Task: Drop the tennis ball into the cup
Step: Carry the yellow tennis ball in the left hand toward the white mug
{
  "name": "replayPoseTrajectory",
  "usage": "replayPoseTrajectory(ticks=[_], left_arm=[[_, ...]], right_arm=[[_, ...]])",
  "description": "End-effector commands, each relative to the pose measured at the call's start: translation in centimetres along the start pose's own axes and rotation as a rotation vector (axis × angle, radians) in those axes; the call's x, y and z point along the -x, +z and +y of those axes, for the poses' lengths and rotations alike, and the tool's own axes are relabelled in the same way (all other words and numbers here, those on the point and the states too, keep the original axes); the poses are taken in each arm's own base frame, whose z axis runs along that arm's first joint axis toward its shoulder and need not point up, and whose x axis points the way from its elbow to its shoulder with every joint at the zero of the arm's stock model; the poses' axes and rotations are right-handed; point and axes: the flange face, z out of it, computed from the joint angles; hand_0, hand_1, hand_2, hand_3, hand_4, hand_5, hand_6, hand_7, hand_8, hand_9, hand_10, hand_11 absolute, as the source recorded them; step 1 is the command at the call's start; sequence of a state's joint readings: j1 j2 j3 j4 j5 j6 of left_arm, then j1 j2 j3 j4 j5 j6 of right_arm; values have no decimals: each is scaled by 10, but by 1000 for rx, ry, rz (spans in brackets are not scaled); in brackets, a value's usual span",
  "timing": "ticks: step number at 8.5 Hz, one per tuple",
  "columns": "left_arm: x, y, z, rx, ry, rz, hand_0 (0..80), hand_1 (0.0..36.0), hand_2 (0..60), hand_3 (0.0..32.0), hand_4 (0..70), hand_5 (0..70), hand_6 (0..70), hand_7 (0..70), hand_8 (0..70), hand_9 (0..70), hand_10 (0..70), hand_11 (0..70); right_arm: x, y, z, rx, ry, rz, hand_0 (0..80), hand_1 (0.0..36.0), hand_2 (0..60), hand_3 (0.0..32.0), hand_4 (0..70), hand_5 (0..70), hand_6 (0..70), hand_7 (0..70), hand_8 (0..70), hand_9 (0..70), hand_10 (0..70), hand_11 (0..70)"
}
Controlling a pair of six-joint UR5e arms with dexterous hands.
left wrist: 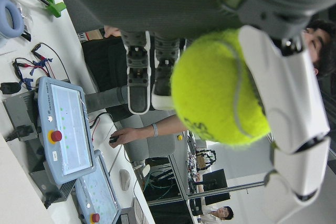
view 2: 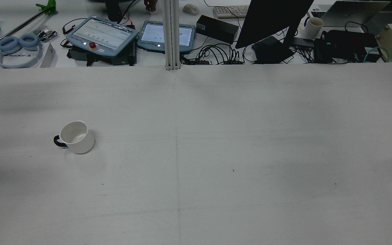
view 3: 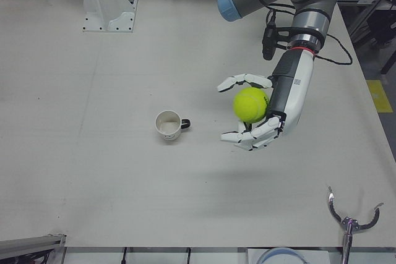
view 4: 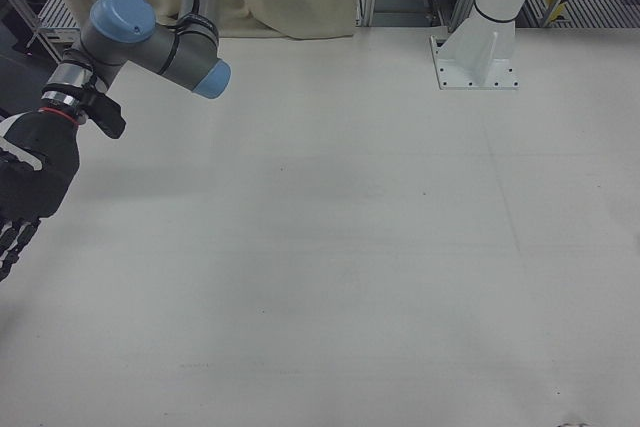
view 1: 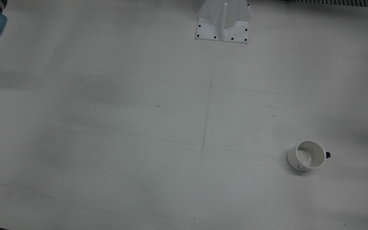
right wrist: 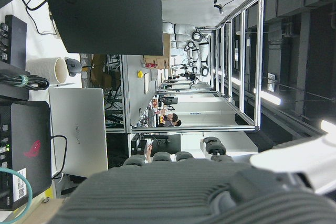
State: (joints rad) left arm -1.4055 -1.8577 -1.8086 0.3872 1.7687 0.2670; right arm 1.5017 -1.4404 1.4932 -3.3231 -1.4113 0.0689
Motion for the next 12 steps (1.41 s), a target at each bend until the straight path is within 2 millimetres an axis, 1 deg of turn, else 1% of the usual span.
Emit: replayPoseTrajectory(ticks=[1, 2, 3, 4, 5, 6, 7, 8, 9, 10, 11, 12], left_arm=[[-2, -1, 10, 24, 5, 6, 507, 133, 223, 0, 446, 183, 700, 700, 503, 688, 244, 358], [-3, -4, 26, 60, 13, 11, 500, 131, 208, 0, 456, 155, 690, 700, 500, 699, 248, 364], [7, -2, 32, 87, 18, -6, 491, 119, 193, 0, 457, 148, 628, 700, 495, 700, 253, 370], [39, 9, 41, 114, 10, -64, 477, 105, 208, 0, 440, 143, 656, 700, 496, 700, 250, 363], [78, 18, 53, 142, -1, -129, 466, 89, 224, 0, 430, 146, 658, 700, 495, 700, 249, 360], [122, 28, 66, 170, -8, -204, 460, 77, 260, 0, 428, 167, 700, 700, 505, 700, 249, 360], [151, 32, 74, 183, -14, -246, 456, 75, 258, 0, 422, 158, 700, 700, 510, 700, 248, 358], [169, 34, 79, 192, -1, -273, 450, 79, 238, 0, 414, 127, 604, 700, 488, 700, 251, 362], [191, 33, 82, 204, 33, -305, 446, 74, 239, 0, 400, 134, 676, 700, 500, 700, 251, 362], [197, 33, 81, 204, 41, -311, 448, 78, 216, 0, 393, 119, 590, 700, 485, 700, 252, 363], [206, 34, 81, 197, 38, -309, 440, 71, 234, 0, 383, 133, 635, 700, 488, 698, 246, 354], [220, 34, 81, 188, 32, -310, 438, 67, 228, 0, 376, 139, 674, 700, 488, 690, 240, 346]], right_arm=[[0, 0, 0, -2, 0, 0, 0, 0, 0, 0, 0, 0, 0, 0, 0, 0, 0, 0], [0, 0, -1, -2, 0, 0, 0, 0, 0, 0, 0, 0, 0, 0, 0, 0, 0, 0], [0, 0, -1, -3, 1, 0, 0, 0, 0, 0, 0, 0, 0, 0, 0, 0, 0, 0], [0, 0, -1, -2, 1, 0, 0, 0, 0, 0, 0, 0, 0, 0, 0, 0, 0, 0], [0, 0, -2, -5, 1, 0, 0, 0, 0, 0, 0, 0, 0, 0, 0, 0, 0, 0], [0, 0, -2, -5, 1, 0, 0, 0, 0, 0, 0, 0, 0, 0, 0, 0, 0, 0], [0, 0, -3, -6, 1, 0, 0, 0, 0, 0, 0, 0, 0, 0, 0, 0, 0, 0], [0, 0, -2, -5, 1, 0, 0, 0, 0, 0, 0, 0, 0, 0, 0, 0, 0, 0], [0, 0, -2, -5, 1, 0, 0, 0, 0, 0, 0, 0, 0, 0, 0, 0, 0, 0], [0, 0, -3, -8, 2, -1, 0, 0, 0, 0, 0, 0, 0, 0, 0, 0, 0, 0], [0, 0, -3, -6, 2, 0, 0, 0, 0, 0, 0, 0, 0, 0, 0, 0, 0, 0], [0, 0, -4, -8, 2, 1, 0, 0, 0, 0, 0, 0, 0, 0, 0, 0, 0, 0]])
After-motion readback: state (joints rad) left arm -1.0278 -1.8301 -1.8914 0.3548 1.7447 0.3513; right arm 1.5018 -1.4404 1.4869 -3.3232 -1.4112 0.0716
